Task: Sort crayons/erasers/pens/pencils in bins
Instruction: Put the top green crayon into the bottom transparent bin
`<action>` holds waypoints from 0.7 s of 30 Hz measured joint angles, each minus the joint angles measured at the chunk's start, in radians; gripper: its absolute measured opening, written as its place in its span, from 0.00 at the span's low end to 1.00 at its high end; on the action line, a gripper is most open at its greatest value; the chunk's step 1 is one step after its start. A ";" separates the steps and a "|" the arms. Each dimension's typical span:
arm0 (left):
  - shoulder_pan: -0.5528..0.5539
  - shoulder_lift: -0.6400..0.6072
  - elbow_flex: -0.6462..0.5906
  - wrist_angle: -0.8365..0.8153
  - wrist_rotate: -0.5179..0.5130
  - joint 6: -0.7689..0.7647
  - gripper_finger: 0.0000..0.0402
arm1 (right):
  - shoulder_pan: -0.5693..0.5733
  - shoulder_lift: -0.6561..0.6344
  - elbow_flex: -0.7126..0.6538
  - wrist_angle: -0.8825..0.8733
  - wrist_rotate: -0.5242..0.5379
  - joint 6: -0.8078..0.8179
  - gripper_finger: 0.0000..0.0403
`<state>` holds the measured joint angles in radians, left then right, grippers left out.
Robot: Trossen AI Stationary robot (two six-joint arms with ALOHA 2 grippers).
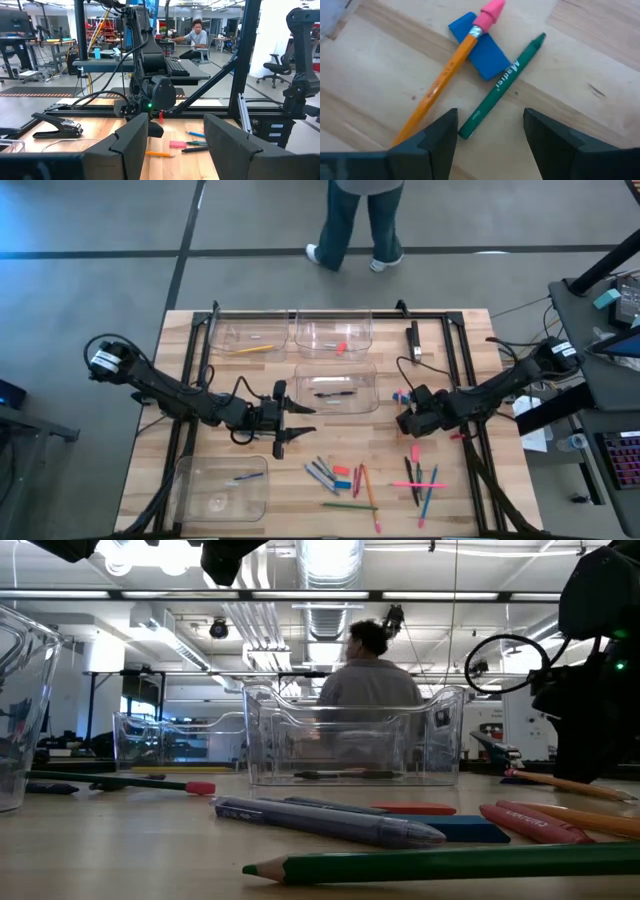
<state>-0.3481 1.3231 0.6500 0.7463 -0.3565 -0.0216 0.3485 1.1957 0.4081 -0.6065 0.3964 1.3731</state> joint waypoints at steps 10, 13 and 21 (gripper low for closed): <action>0.000 0.000 0.002 0.003 0.000 0.001 0.44 | 0.000 0.001 -0.053 -0.002 0.004 0.049 0.33; 0.001 0.000 0.002 0.004 0.000 0.001 0.44 | 0.000 0.000 -0.067 0.000 0.011 0.074 0.26; 0.002 0.000 0.002 0.005 -0.003 0.002 0.44 | 0.000 0.000 -0.071 0.007 0.004 0.077 0.09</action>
<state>-0.3462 1.3235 0.6521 0.7513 -0.3596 -0.0196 0.3481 1.1961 0.3374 -0.5991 0.4007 1.4506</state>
